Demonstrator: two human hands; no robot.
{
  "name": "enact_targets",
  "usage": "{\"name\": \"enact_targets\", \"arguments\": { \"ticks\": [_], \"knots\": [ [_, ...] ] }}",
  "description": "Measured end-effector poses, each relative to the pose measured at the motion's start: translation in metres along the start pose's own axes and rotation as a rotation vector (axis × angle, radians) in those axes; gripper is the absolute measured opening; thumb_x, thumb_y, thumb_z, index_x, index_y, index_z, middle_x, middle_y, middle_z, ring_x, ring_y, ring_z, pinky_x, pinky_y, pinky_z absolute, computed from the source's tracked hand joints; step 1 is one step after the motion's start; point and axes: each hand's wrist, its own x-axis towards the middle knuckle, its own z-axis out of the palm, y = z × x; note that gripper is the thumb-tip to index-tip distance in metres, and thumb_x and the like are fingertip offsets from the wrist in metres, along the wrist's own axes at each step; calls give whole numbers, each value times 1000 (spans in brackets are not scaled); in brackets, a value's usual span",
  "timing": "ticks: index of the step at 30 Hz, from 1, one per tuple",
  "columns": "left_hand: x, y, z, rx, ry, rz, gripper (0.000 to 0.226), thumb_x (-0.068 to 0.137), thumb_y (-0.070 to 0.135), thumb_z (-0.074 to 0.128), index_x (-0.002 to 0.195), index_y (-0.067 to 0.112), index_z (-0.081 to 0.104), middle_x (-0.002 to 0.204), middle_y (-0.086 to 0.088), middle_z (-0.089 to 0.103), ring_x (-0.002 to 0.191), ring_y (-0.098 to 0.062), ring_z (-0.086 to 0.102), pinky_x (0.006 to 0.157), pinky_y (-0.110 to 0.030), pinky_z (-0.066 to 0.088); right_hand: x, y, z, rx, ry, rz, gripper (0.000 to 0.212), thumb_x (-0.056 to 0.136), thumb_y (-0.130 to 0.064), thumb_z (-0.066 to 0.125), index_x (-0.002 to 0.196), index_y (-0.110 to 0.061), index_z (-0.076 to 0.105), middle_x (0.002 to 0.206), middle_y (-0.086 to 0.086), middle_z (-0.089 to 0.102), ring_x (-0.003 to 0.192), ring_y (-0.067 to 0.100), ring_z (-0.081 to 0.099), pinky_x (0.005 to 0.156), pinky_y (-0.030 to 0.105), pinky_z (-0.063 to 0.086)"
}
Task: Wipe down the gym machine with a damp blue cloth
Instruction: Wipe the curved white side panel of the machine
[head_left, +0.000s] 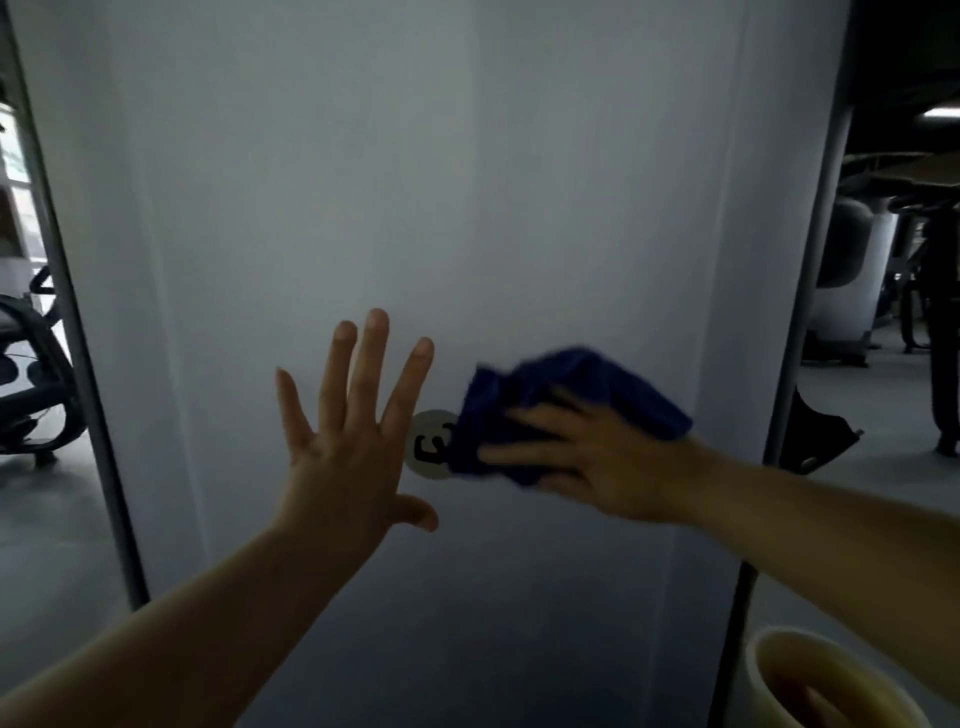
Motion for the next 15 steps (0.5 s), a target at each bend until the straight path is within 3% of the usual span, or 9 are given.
{"name": "enact_targets", "arguments": {
  "ticks": [5,7,9,10,13,15],
  "knots": [
    [-5,-2,7,-57,6,-44,170,16,79,75,156,9,9,163,-17,4,150,-36,7,105,-75,21,40,-15,-4,-96,210,342,49,104,-36,44,151,-27,36,161,6,21,148,33,14,122,48,2],
    [-4,-3,8,-71,1,-64,172,11,80,73,156,10,12,163,-19,7,149,-37,12,102,-77,22,30,-20,0,-26,96,157,47,105,-36,44,150,-27,37,161,4,23,150,28,15,122,48,11],
    [-1,-5,10,-80,-7,-52,174,7,81,73,155,10,16,162,-20,11,148,-36,15,99,-78,23,32,17,-21,-73,-15,-65,45,104,-37,47,148,-28,42,158,3,31,148,28,23,118,50,24],
    [-1,-5,10,-91,-11,-49,175,5,81,73,155,10,17,162,-20,13,148,-35,15,99,-78,23,39,43,-36,-140,-13,-52,46,103,-39,46,147,-29,42,157,4,33,146,31,26,117,52,24],
    [-1,-4,5,-116,2,-42,171,3,76,77,152,9,26,159,-21,22,144,-36,21,109,-69,16,71,82,-77,-272,195,370,51,102,-48,36,152,-34,32,160,5,26,143,38,25,114,62,18],
    [6,-5,-10,-113,68,-16,153,11,65,86,144,9,38,150,-21,34,137,-39,31,112,-62,16,82,65,-70,-312,294,533,53,103,-48,31,153,-35,26,162,4,19,149,35,15,115,64,13]
  ]
}}
